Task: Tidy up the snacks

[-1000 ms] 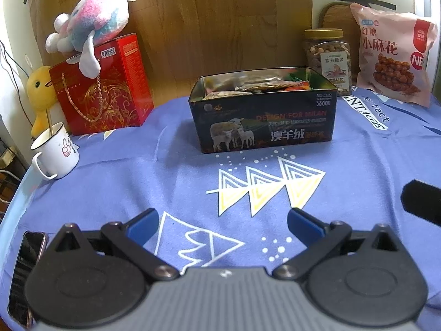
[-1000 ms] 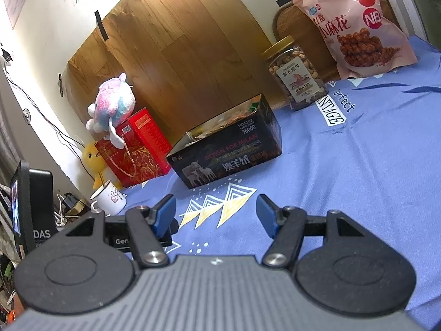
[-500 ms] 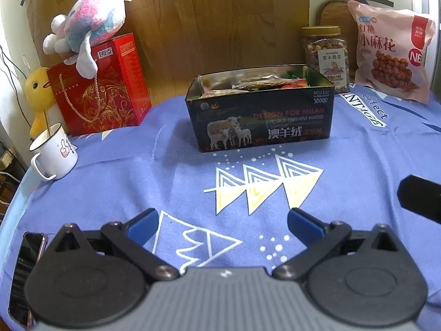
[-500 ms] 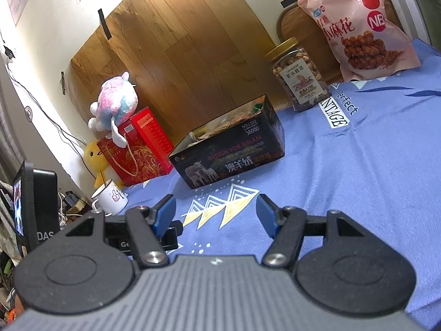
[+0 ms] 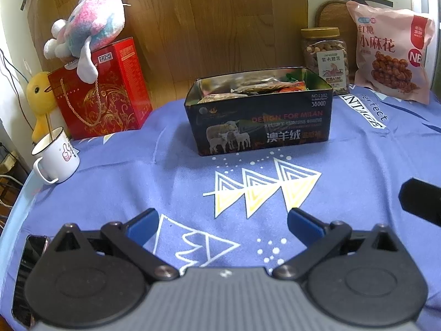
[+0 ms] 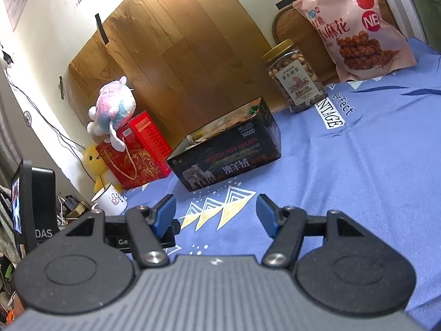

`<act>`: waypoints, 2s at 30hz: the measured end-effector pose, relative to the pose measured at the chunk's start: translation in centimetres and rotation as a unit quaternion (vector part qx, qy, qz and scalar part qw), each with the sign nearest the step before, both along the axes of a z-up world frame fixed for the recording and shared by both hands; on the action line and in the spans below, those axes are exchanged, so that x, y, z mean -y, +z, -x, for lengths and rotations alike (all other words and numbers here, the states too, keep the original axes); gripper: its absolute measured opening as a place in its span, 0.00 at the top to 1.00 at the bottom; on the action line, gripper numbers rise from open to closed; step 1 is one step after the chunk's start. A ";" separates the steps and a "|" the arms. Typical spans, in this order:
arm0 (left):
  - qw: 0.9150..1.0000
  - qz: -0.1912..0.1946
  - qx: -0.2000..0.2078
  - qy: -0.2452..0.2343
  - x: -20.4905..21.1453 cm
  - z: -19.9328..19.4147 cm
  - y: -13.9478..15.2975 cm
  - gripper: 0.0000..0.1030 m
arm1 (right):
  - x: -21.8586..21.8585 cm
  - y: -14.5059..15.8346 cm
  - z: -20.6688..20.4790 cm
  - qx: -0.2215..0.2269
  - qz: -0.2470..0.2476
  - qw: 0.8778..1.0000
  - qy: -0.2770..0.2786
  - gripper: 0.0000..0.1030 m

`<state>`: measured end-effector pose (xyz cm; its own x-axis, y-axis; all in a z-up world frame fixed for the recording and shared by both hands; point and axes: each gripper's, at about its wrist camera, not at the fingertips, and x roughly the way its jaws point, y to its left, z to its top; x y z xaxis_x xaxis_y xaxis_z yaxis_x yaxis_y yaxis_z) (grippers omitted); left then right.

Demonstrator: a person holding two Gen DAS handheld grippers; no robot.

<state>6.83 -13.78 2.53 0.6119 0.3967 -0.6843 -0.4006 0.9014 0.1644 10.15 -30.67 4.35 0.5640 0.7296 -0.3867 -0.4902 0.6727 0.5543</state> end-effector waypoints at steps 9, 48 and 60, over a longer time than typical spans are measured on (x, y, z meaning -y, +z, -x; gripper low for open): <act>1.000 -0.009 0.000 -0.001 0.4 0.0 0.0 0.00 | 0.2 -0.1 0.0 -0.001 -0.001 1.000 -0.002 0.35; 1.000 -0.012 0.009 0.001 0.1 0.4 0.2 0.00 | -0.2 -0.6 -0.1 -0.002 -0.001 1.000 0.002 0.35; 1.000 -0.014 0.024 0.000 0.3 0.8 0.9 0.00 | -0.3 -0.3 0.1 0.006 0.003 1.000 0.003 0.35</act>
